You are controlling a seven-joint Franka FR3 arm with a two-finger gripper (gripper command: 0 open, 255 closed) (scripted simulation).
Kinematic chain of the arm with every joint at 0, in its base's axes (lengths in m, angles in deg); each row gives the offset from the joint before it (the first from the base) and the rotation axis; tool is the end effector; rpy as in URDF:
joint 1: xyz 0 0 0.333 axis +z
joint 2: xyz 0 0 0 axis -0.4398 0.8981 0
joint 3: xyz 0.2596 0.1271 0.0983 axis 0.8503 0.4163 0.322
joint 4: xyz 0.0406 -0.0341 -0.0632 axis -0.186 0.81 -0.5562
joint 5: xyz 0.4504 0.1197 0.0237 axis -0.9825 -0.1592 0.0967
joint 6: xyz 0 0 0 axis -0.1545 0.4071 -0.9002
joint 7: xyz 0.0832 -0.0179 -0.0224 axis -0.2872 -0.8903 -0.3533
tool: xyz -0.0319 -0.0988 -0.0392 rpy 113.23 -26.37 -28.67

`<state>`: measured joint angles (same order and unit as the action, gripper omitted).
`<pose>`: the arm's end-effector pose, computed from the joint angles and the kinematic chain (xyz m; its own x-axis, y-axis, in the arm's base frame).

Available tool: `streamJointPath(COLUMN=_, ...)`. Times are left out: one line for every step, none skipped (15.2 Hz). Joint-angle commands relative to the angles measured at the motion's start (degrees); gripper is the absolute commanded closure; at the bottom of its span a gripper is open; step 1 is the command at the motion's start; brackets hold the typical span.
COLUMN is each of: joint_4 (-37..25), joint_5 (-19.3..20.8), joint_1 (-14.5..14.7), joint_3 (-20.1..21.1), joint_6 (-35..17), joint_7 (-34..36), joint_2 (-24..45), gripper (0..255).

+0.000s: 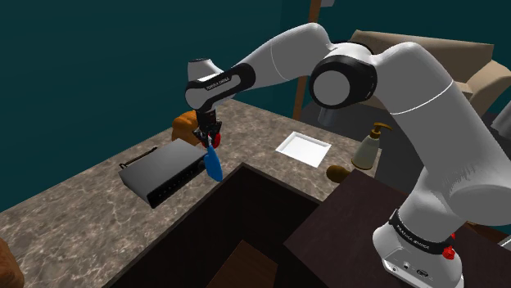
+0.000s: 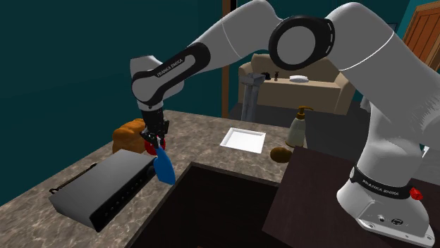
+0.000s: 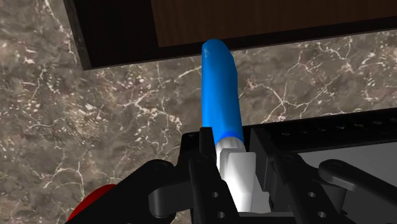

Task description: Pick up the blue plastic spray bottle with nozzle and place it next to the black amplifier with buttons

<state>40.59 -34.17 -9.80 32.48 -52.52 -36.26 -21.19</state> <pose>0.7894 0.1940 0.1961 0.9969 0.0779 -0.0079 0.0779 -0.9970 -0.0035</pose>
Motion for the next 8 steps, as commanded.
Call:
streamJointPath(joint_4=0.0, joint_5=0.0, joint_1=0.0, joint_3=0.0, joint_6=0.0, joint_7=0.0, joint_2=0.0, gripper=255)
streamJointPath(joint_4=0.0, joint_5=0.0, joint_1=0.0, joint_3=0.0, joint_6=0.0, joint_7=0.0, joint_2=0.0, gripper=255)
streamJointPath(joint_4=0.0, joint_5=0.0, joint_1=0.0, joint_3=0.0, joint_6=0.0, joint_7=0.0, joint_2=0.0, gripper=255)
streamJointPath(joint_4=0.0, joint_5=0.0, joint_1=0.0, joint_3=0.0, joint_6=0.0, joint_7=0.0, joint_2=0.0, gripper=0)
streamJointPath(joint_4=0.0, joint_5=0.0, joint_1=0.0, joint_3=0.0, joint_6=0.0, joint_7=0.0, joint_2=0.0, gripper=0)
streamJointPath(joint_4=0.0, joint_5=0.0, joint_1=0.0, joint_3=0.0, joint_6=0.0, joint_7=0.0, joint_2=0.0, gripper=0)
streamJointPath(joint_4=0.0, joint_5=0.0, joint_1=0.0, joint_3=0.0, joint_6=0.0, joint_7=0.0, joint_2=0.0, gripper=0)
streamJointPath(joint_4=0.0, joint_5=0.0, joint_1=0.0, joint_3=0.0, joint_6=0.0, joint_7=0.0, joint_2=0.0, gripper=0)
